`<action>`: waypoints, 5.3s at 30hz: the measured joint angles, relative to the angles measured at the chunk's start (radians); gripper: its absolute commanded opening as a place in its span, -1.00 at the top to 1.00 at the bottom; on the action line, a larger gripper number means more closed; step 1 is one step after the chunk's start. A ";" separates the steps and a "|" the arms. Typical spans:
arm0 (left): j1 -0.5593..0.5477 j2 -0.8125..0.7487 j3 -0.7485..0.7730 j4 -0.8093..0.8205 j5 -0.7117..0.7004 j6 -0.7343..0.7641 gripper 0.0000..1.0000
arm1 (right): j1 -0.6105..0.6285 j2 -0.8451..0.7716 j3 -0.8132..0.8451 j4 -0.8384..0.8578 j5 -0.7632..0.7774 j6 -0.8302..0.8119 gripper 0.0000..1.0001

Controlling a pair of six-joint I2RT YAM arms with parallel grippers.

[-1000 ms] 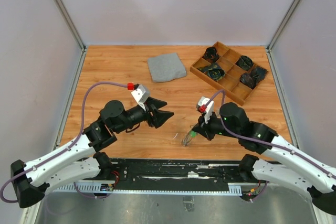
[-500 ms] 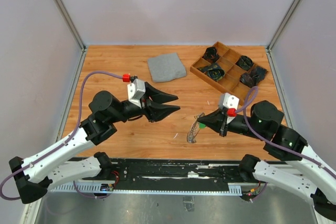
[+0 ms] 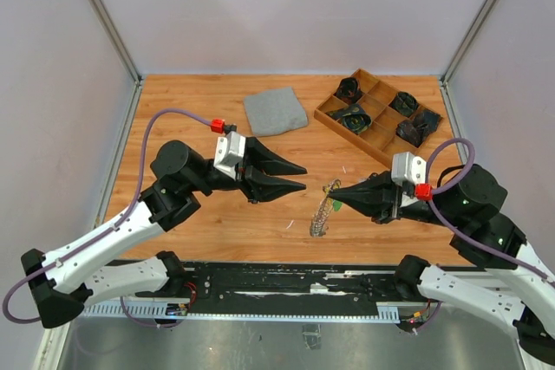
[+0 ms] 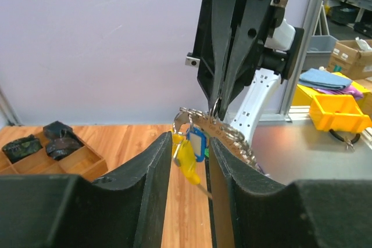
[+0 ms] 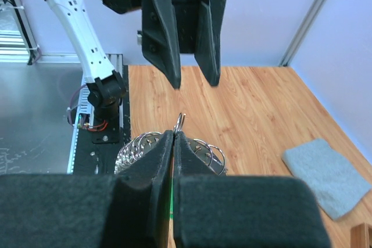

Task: Put the keys on the keyring

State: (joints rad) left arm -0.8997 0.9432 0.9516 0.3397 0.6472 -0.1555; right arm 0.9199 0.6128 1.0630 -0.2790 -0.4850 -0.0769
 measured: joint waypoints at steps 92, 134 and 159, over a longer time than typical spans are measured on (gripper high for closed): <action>-0.063 0.001 -0.017 -0.275 -0.425 0.031 0.99 | -0.514 0.405 -0.026 -0.324 0.558 0.301 0.08; -0.063 -0.019 0.025 -0.357 -0.415 -0.007 0.99 | -0.843 1.011 -0.141 -0.034 0.282 0.315 0.35; -0.063 -0.019 0.034 -0.358 -0.406 -0.011 0.99 | -0.843 1.004 -0.141 -0.063 0.264 0.299 0.94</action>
State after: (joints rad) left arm -0.9630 0.9245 0.9855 -0.0181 0.2413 -0.1661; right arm 0.0769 1.6169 0.9222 -0.3416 -0.2207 0.2218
